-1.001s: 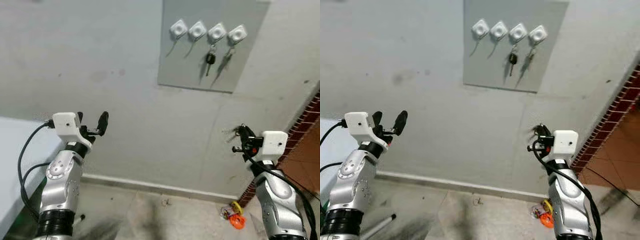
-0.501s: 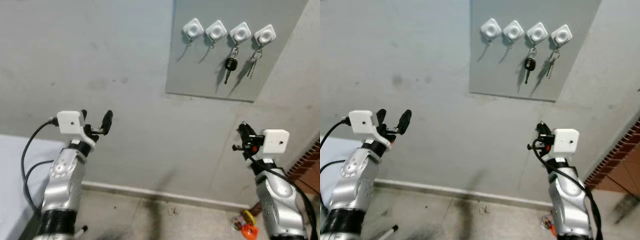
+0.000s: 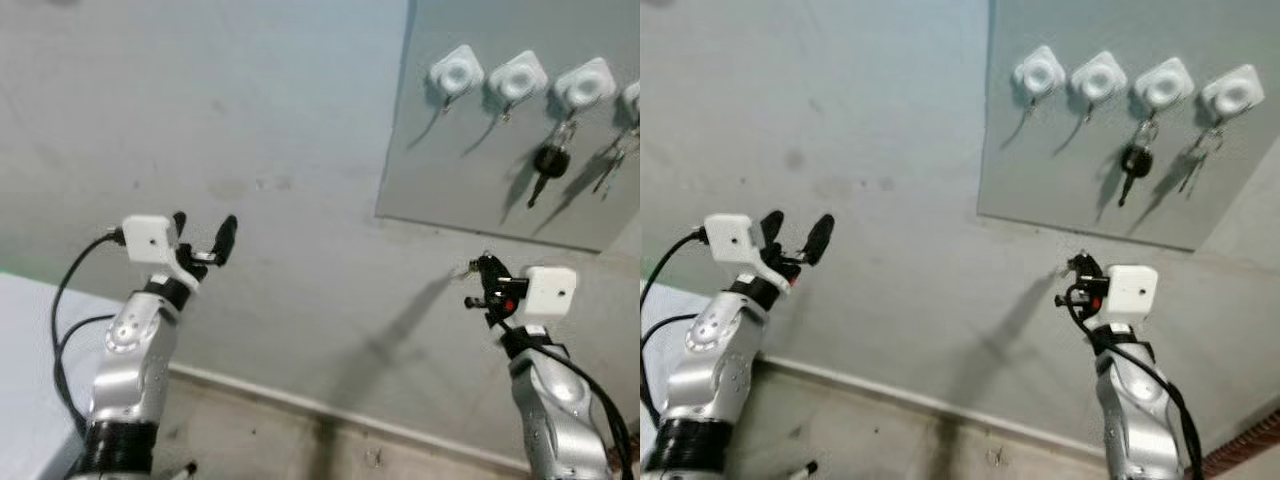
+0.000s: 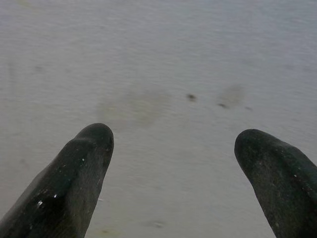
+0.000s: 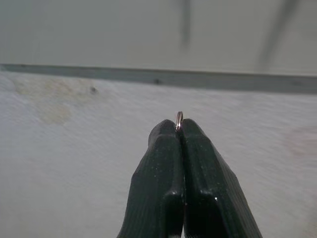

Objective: Hang keys on a hook

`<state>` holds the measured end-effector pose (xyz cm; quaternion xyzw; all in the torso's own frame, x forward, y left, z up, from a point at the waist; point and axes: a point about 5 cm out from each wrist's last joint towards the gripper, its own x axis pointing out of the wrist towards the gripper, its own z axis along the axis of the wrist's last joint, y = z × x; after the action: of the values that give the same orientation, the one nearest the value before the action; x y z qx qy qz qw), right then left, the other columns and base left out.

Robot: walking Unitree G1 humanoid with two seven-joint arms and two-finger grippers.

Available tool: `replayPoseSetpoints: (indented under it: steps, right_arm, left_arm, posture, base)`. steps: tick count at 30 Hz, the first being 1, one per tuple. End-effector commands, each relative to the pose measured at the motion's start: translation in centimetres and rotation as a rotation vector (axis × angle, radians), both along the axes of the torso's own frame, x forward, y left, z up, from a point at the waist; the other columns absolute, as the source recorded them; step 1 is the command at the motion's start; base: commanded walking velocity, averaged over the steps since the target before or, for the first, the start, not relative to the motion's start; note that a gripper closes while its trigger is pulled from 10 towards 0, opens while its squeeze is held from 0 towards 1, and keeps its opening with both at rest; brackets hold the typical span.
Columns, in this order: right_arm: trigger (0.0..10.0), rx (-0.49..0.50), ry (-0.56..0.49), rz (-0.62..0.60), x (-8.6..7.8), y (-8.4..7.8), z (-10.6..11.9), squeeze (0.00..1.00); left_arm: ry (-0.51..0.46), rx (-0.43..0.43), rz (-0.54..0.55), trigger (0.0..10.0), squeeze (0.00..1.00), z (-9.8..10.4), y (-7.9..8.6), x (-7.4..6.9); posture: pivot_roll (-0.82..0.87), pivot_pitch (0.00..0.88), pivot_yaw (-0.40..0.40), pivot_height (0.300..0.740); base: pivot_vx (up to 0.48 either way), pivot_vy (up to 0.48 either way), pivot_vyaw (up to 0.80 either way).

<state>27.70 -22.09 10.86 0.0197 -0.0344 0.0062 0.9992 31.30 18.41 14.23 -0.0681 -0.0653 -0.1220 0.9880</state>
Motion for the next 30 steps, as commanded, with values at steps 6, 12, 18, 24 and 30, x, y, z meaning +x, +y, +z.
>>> replayPoseSetpoints:
  steps: [6,12,18,24,30]
  right_arm:
    - [10.0,-0.003,-0.02,0.023,0.1,0.2,0.7,0.0]
    - [10.0,-0.022,-0.027,0.073,0.2,0.4,1.0,0.0]
    - [10.0,-0.024,-0.038,0.116,0.5,1.1,1.4,0.0]
    - [10.0,-0.011,-0.061,0.137,0.3,1.5,1.7,0.0]
    - [10.0,0.001,-0.046,0.115,0.3,1.1,1.5,0.0]
  left_arm:
    - [-0.026,0.036,-0.033,10.0,0.0,0.7,-0.1,-0.4]
    - [-0.062,0.082,-0.152,10.0,0.0,1.4,-1.9,-0.9]
    - [-0.078,0.111,-0.233,10.0,0.0,1.5,-3.5,-1.2]
    - [-0.074,0.108,-0.261,10.0,0.0,1.4,-4.2,-1.6]
    - [-0.069,0.113,-0.255,10.0,0.0,1.3,-4.0,-1.5]
  posture:
    - [-0.04,0.0,0.018,0.74]
    - [-0.04,0.0,0.021,0.74]
    - [-0.05,0.0,0.027,0.74]
    - [-0.05,0.0,0.03,0.74]
    - [-0.05,0.0,0.03,0.74]
  base:
    - [0.0,0.0,0.0]
    - [0.0,0.0,0.0]
    - [0.0,0.0,0.0]
    - [0.0,0.0,0.0]
    - [0.0,0.0,0.0]
